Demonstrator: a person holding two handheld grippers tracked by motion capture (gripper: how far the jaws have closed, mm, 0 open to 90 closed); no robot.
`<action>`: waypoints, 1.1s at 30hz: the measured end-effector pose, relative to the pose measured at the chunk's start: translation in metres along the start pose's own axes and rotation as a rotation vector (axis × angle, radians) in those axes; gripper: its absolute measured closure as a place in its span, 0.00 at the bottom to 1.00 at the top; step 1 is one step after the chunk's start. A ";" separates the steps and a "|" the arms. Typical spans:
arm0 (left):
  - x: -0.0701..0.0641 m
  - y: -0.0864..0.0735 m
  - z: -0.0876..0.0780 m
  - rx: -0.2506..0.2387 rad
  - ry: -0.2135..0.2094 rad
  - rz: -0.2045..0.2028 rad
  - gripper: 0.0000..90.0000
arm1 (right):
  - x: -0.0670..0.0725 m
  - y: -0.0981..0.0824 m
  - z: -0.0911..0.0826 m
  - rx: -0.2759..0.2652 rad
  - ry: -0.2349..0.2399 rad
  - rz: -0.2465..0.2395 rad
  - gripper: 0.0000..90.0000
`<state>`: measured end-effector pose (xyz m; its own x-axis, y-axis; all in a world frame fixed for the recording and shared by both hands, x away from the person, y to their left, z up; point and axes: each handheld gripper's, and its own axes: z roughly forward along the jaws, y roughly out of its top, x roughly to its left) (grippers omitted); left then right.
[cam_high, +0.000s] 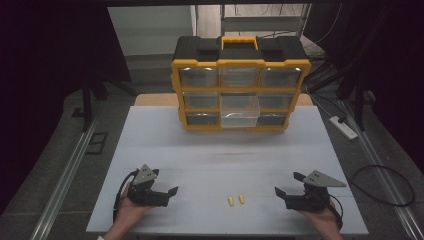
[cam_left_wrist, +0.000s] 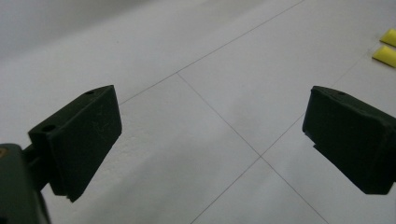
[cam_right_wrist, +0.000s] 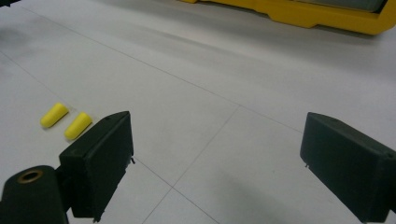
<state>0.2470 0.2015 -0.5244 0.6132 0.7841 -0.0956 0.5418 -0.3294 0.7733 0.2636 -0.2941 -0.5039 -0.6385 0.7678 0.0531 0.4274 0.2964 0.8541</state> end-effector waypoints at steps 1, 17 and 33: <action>0.000 0.000 0.000 0.000 0.000 0.000 0.05 | 0.000 0.000 0.000 0.002 0.001 -0.003 0.11; -0.001 -0.002 -0.001 0.007 -0.007 0.003 0.05 | 0.001 0.000 0.002 0.012 0.002 -0.018 0.13; 0.000 -0.001 0.000 0.008 -0.007 0.006 0.05 | 0.003 0.000 0.005 0.022 0.030 -0.021 0.15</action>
<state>0.2466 0.2019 -0.5258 0.6202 0.7786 -0.0957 0.5427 -0.3378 0.7690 0.2649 -0.2889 -0.5063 -0.6661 0.7441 0.0512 0.4279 0.3249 0.8434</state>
